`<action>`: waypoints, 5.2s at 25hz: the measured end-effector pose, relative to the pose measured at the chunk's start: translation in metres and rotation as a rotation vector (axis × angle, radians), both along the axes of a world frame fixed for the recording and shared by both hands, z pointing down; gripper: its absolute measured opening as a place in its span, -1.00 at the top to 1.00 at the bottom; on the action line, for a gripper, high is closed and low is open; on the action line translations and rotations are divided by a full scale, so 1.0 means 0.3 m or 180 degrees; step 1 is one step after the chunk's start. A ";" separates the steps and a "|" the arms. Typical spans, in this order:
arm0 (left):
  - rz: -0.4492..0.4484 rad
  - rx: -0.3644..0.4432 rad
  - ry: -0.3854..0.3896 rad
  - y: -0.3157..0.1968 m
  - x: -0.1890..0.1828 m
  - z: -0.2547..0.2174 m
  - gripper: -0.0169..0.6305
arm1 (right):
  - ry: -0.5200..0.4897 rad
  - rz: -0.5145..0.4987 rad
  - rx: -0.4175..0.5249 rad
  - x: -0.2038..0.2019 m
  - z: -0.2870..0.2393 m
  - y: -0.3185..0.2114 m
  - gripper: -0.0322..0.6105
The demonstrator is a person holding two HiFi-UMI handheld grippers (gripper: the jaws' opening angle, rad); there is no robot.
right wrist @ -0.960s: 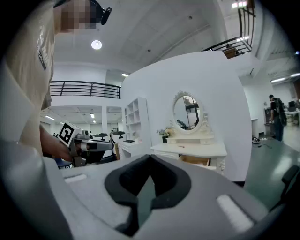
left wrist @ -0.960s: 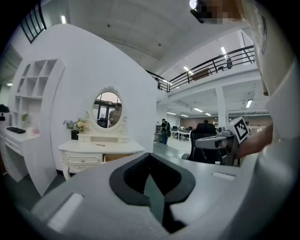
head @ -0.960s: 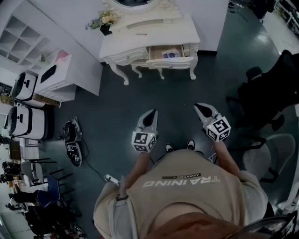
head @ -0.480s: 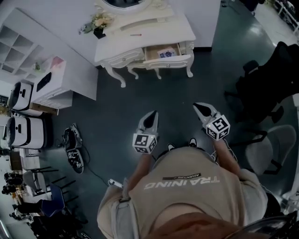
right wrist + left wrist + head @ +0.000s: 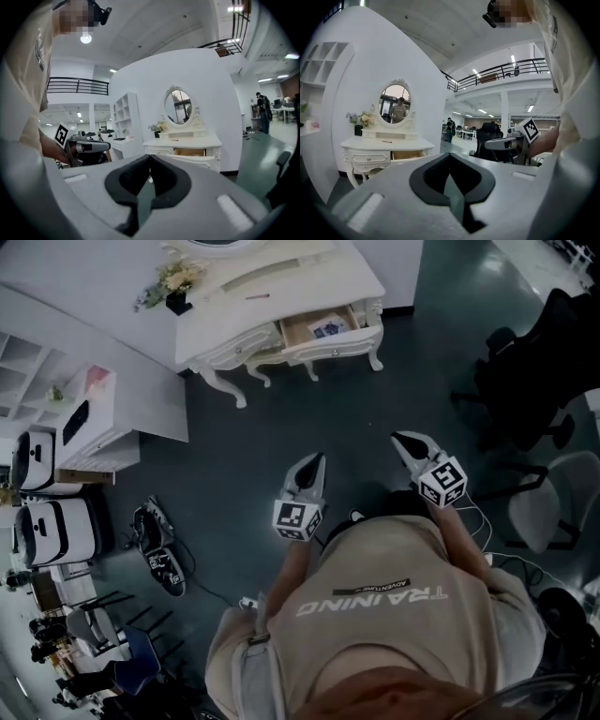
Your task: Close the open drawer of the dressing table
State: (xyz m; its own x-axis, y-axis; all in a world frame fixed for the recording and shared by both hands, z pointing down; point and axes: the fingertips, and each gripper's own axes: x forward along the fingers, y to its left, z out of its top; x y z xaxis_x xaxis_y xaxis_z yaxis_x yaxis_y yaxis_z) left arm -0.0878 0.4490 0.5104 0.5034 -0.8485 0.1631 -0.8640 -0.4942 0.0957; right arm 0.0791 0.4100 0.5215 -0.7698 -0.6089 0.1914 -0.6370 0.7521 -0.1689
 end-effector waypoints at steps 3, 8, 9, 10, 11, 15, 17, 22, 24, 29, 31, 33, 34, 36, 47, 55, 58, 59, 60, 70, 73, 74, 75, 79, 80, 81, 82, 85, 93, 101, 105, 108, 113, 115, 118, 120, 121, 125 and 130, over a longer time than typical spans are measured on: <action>-0.0025 -0.0032 0.0120 -0.021 0.004 0.058 0.94 | 0.0110 -0.0018 -0.0180 0.002 0.075 -0.001 0.89; -0.0090 -0.0160 0.0134 -0.093 -0.004 0.087 0.94 | 0.0068 0.0000 -0.0251 -0.001 0.079 -0.089 0.89; -0.0110 -0.0167 0.0132 -0.133 -0.002 0.092 0.94 | 0.0059 -0.0032 -0.0242 -0.001 0.081 -0.129 0.89; -0.0129 -0.0163 0.0120 -0.174 0.000 0.094 0.94 | 0.0056 -0.0075 -0.0224 -0.005 0.085 -0.170 0.89; -0.0146 -0.0148 0.0096 -0.213 0.001 0.092 0.94 | 0.0049 -0.0120 -0.0203 -0.010 0.091 -0.209 0.89; -0.0258 -0.0175 0.0009 -0.344 -0.007 0.062 0.94 | -0.0030 -0.0236 -0.0211 -0.029 0.103 -0.361 0.89; -0.0290 -0.0243 0.0005 -0.418 0.004 0.054 0.94 | -0.0045 -0.0281 -0.0174 -0.023 0.089 -0.452 0.89; -0.0338 -0.0363 -0.0063 -0.611 0.089 0.058 0.95 | -0.0061 -0.0375 -0.0165 0.062 0.100 -0.659 0.89; -0.0327 -0.0367 -0.0180 -0.700 0.130 0.083 0.94 | -0.0034 -0.0356 -0.0198 0.100 0.130 -0.751 0.89; -0.0322 -0.0489 -0.0118 -0.853 0.215 0.148 0.94 | -0.0071 -0.0315 -0.0285 0.149 0.181 -0.945 0.89; -0.0369 -0.0523 -0.0069 -0.908 0.216 0.149 0.94 | -0.0045 -0.0378 -0.0313 0.139 0.196 -1.003 0.89; -0.0412 -0.0555 -0.0028 -0.953 0.197 0.151 0.94 | 0.0005 -0.0432 -0.0350 0.117 0.215 -1.052 0.89; -0.0432 -0.0571 -0.0011 -0.976 0.182 0.155 0.94 | 0.0035 -0.0450 -0.0360 0.102 0.225 -1.076 0.89; -0.0469 -0.0607 0.0005 -1.022 0.143 0.177 0.94 | 0.0060 -0.0465 -0.0374 0.063 0.239 -1.124 0.89; -0.0269 -0.0517 0.0094 -1.284 -0.162 0.202 0.94 | 0.0154 -0.0358 -0.0485 -0.234 0.183 -1.310 0.89; -0.0216 -0.0632 0.0134 -1.479 -0.412 0.310 0.94 | 0.0021 0.0077 -0.0365 -0.391 0.124 -1.539 0.89; -0.0135 -0.0692 0.0193 -1.510 -0.416 0.333 0.94 | 0.0183 0.0119 -0.0518 -0.363 0.181 -1.543 0.89; -0.0092 -0.0699 0.0176 -1.528 -0.414 0.344 0.94 | 0.0233 0.0136 -0.0564 -0.354 0.206 -1.552 0.89; -0.0053 -0.0715 0.0150 -1.549 -0.410 0.360 0.95 | 0.0266 0.0156 -0.0604 -0.344 0.231 -1.564 0.89; 0.0083 -0.0828 -0.0221 -1.825 -0.375 0.377 0.94 | 0.0276 0.0110 -0.0928 -0.211 0.402 -1.763 0.89; 0.0094 -0.0944 -0.0253 -1.914 -0.366 0.382 0.94 | 0.0241 -0.0073 -0.0919 -0.208 0.434 -1.854 0.89; 0.0099 -0.1022 -0.0241 -1.933 -0.351 0.403 0.94 | 0.0267 -0.0144 -0.0937 -0.202 0.456 -1.880 0.89; 0.0087 -0.1132 -0.0215 -1.946 -0.337 0.429 0.94 | 0.0286 -0.0209 -0.0974 -0.197 0.482 -1.901 0.89; 0.0014 -0.1609 -0.0069 -1.982 -0.286 0.547 0.94 | 0.0163 -0.0405 -0.1254 -0.178 0.605 -1.952 0.89; 0.0045 -0.1688 -0.0069 -1.986 -0.266 0.578 0.94 | 0.0164 -0.0453 -0.1336 -0.168 0.633 -1.954 0.89; 0.0090 -0.1764 -0.0078 -1.984 -0.246 0.609 0.94 | 0.0177 -0.0505 -0.1412 -0.158 0.658 -1.949 0.89; 0.0129 -0.1843 -0.0079 -1.976 -0.231 0.639 0.94 | 0.0196 -0.0555 -0.1487 -0.150 0.681 -1.939 0.89; 0.0139 -0.2089 -0.0001 -1.958 -0.215 0.723 0.94 | 0.0290 -0.0692 -0.1698 -0.128 0.744 -1.902 0.89; 0.0231 -0.2601 0.0044 -1.856 -0.222 0.918 0.94 | 0.0580 -0.0982 -0.2290 -0.101 0.938 -1.750 0.89; 0.0173 -0.2867 0.0084 -1.854 -0.262 1.050 0.94 | 0.0789 -0.0675 -0.2749 -0.125 1.087 -1.746 0.89; 0.0398 -0.2920 0.0026 -1.854 -0.240 1.072 0.94 | 0.0885 -0.0681 -0.2782 -0.171 1.099 -1.755 0.89; 0.0536 -0.2922 -0.0049 -1.856 -0.237 1.092 0.94 | 0.1053 -0.0819 -0.2742 -0.208 1.103 -1.749 0.89; 0.0588 -0.2964 -0.0014 -1.889 -0.265 1.111 0.94 | 0.1155 -0.0940 -0.2786 -0.264 1.100 -1.769 0.89; 0.0594 -0.2978 -0.0012 -1.908 -0.276 1.116 0.94 | 0.1177 -0.0931 -0.2822 -0.273 1.104 -1.787 0.89; 0.0588 -0.3029 -0.0010 -1.937 -0.287 1.123 0.94 | 0.1176 -0.0888 -0.2880 -0.276 1.106 -1.819 0.89; 0.0580 -0.3049 -0.0017 -1.963 -0.293 1.124 0.94 | 0.1171 -0.0870 -0.2888 -0.281 1.102 -1.848 0.89; 0.0577 -0.3053 -0.0025 -1.980 -0.296 1.122 0.94 | 0.1174 -0.0867 -0.2888 -0.285 1.099 -1.865 0.89; 0.0545 -0.3089 -0.0064 -2.052 -0.312 1.122 0.94 | 0.1219 -0.0873 -0.2834 -0.303 1.093 -1.933 0.89; 0.0485 -0.3069 -0.0073 -2.140 -0.334 1.117 0.94 | 0.1211 -0.0829 -0.2761 -0.323 1.082 -2.019 0.89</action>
